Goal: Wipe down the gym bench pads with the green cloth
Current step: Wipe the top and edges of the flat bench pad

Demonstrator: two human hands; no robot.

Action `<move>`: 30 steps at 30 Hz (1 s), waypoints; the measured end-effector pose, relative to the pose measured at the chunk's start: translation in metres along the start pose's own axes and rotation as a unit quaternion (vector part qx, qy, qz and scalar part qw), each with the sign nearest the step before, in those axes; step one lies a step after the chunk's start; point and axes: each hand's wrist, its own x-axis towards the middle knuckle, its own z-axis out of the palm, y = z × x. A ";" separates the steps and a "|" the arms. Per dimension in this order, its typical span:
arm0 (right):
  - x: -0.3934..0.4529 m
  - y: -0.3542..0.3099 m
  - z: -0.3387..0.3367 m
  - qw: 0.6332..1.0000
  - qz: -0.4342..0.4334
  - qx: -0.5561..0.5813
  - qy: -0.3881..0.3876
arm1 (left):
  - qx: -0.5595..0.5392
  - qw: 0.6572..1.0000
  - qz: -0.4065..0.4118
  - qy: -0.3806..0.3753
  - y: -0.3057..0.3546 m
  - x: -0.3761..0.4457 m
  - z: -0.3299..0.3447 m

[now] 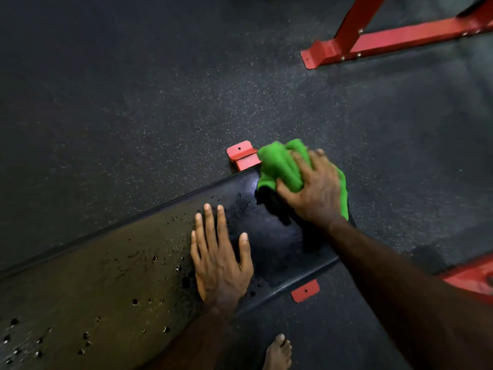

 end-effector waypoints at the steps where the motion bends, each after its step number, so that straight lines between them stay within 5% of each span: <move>1: -0.005 -0.010 0.003 0.994 0.103 0.007 0.035 | 0.002 1.000 -0.002 -0.002 -0.001 0.000 0.001; 3: -0.024 -0.040 0.010 0.977 0.203 0.000 0.061 | 0.006 1.000 -0.005 0.001 -0.003 -0.002 0.001; 8: -0.056 -0.015 0.003 0.996 -0.084 -0.012 -0.033 | 0.014 1.000 -0.002 0.007 0.000 0.000 -0.001; 13: -0.066 -0.033 0.003 0.976 0.212 -0.004 0.045 | 0.011 1.000 -0.001 0.009 0.000 -0.001 -0.001; 17: -0.101 -0.029 0.003 0.999 0.017 -0.031 -0.015 | 0.014 1.000 0.002 0.017 0.000 0.000 -0.002; 19: -0.098 -0.003 -0.004 0.998 -0.014 -0.047 -0.029 | 0.012 1.000 0.002 0.017 0.002 0.000 -0.002; 24: -0.103 -0.032 0.001 0.952 0.296 -0.018 0.074 | 0.011 1.000 0.001 0.018 0.003 -0.001 -0.003; 30: -0.135 0.001 -0.008 0.998 0.051 -0.043 0.001 | 0.016 0.999 0.003 0.031 0.002 -0.001 -0.002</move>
